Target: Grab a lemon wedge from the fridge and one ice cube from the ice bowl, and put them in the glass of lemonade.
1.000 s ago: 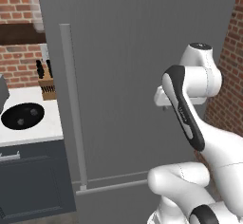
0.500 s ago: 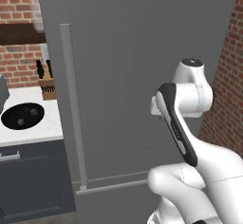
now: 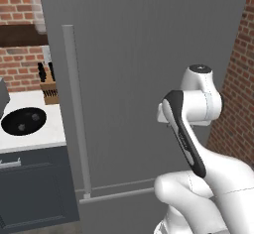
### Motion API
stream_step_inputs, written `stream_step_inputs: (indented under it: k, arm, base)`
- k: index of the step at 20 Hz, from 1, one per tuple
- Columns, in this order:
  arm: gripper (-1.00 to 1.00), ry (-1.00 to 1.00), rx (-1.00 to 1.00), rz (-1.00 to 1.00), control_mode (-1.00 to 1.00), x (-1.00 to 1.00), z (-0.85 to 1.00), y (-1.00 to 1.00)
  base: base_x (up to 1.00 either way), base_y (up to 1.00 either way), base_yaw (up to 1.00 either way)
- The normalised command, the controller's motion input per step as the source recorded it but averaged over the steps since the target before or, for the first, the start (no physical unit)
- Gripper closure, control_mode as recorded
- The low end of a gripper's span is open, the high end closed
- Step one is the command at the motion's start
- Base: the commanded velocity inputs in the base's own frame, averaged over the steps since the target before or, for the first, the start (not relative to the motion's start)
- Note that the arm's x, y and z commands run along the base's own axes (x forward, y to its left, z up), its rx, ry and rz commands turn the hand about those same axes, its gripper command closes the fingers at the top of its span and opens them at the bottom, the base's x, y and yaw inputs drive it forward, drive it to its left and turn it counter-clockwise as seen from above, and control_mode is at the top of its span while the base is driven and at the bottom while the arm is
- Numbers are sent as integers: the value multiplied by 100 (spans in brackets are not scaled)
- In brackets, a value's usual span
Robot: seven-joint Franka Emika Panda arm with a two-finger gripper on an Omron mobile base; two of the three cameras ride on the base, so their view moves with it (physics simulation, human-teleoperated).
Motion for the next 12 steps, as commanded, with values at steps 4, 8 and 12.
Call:
stream_step_inputs:
  k: [4, 8, 12]
  arm:
    - [-100, 0, 0, -3, -100, 0, 0, 1]
    - [-100, 0, 0, -3, 100, 0, 0, 7]
    - [-100, 0, 0, 0, 100, 0, 0, 0]
  base:
    - [0, 0, 0]
    - [2, 21, -6]
    - [6, 65, -20]
